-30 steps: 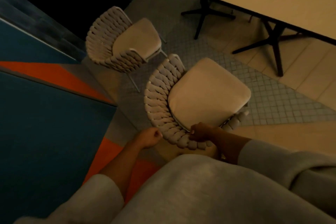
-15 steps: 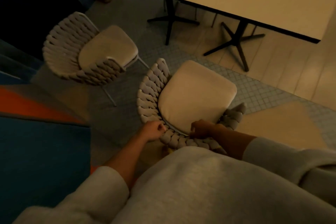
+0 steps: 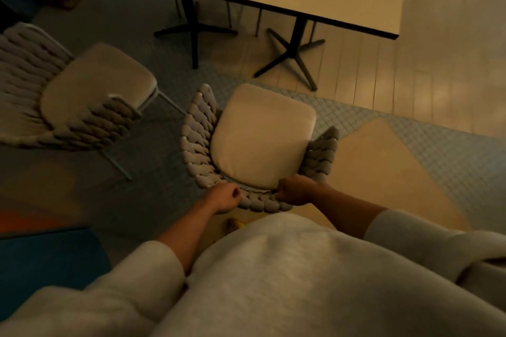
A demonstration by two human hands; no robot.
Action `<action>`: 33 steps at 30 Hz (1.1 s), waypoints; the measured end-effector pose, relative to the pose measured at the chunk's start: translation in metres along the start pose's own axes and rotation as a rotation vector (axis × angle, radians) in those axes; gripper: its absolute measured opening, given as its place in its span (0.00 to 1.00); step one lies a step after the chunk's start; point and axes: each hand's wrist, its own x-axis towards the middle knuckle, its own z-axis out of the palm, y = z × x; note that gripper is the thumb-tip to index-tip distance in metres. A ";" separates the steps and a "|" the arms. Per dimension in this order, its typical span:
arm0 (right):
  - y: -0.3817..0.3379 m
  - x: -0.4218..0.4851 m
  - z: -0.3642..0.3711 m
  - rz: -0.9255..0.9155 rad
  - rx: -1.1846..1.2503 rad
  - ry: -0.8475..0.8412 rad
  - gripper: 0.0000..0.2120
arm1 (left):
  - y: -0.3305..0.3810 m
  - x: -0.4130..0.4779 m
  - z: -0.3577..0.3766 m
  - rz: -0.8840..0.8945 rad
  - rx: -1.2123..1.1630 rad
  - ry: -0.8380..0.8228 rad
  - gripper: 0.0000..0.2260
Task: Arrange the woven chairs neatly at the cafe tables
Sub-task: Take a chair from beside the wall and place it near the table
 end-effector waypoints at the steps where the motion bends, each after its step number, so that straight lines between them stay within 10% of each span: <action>1: 0.000 -0.001 0.000 0.007 0.011 0.003 0.20 | 0.001 -0.003 -0.003 0.004 0.008 -0.007 0.09; 15: -0.010 -0.009 0.049 -0.038 0.343 0.089 0.20 | 0.000 -0.028 -0.027 -0.009 0.256 -0.063 0.11; 33: -0.108 0.037 0.048 0.359 0.536 0.181 0.18 | -0.102 0.063 -0.091 0.220 0.094 -0.184 0.12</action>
